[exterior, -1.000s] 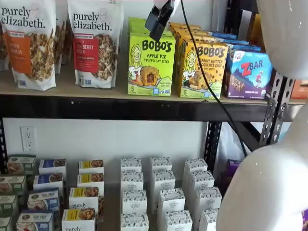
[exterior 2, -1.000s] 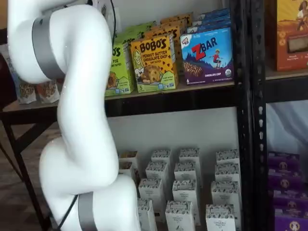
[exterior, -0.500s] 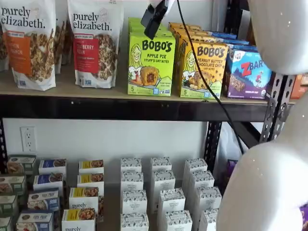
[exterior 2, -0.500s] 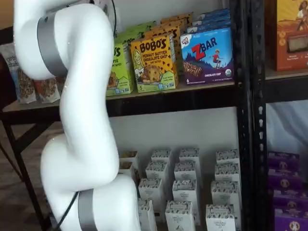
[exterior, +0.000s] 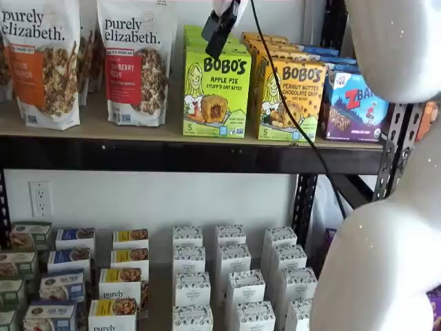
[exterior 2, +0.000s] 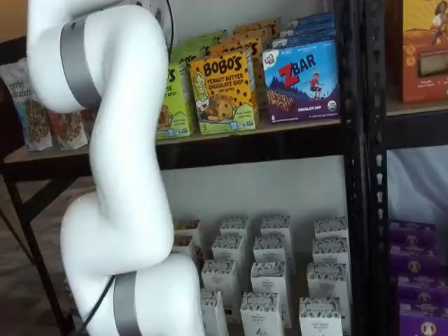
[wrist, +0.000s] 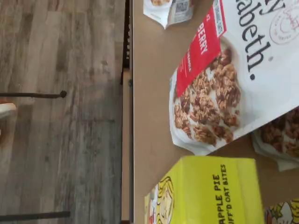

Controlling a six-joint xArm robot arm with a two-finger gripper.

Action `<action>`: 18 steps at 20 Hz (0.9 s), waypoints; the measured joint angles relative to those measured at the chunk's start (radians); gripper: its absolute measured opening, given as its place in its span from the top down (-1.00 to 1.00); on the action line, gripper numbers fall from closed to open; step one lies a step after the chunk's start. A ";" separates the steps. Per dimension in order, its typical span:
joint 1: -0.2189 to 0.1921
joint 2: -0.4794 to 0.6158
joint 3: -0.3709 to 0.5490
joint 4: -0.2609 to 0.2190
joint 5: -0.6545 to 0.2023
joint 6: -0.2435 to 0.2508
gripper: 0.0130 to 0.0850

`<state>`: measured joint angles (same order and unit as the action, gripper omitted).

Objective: Pick the green box on the top shelf, the fourth from the left

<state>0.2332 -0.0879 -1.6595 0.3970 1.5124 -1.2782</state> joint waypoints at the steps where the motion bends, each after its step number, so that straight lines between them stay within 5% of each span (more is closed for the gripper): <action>1: 0.003 0.003 0.001 -0.007 -0.004 0.000 -1.00; 18: 0.048 0.064 -0.043 -0.124 0.057 0.028 -1.00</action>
<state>0.2814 -0.0235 -1.7029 0.2732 1.5690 -1.2503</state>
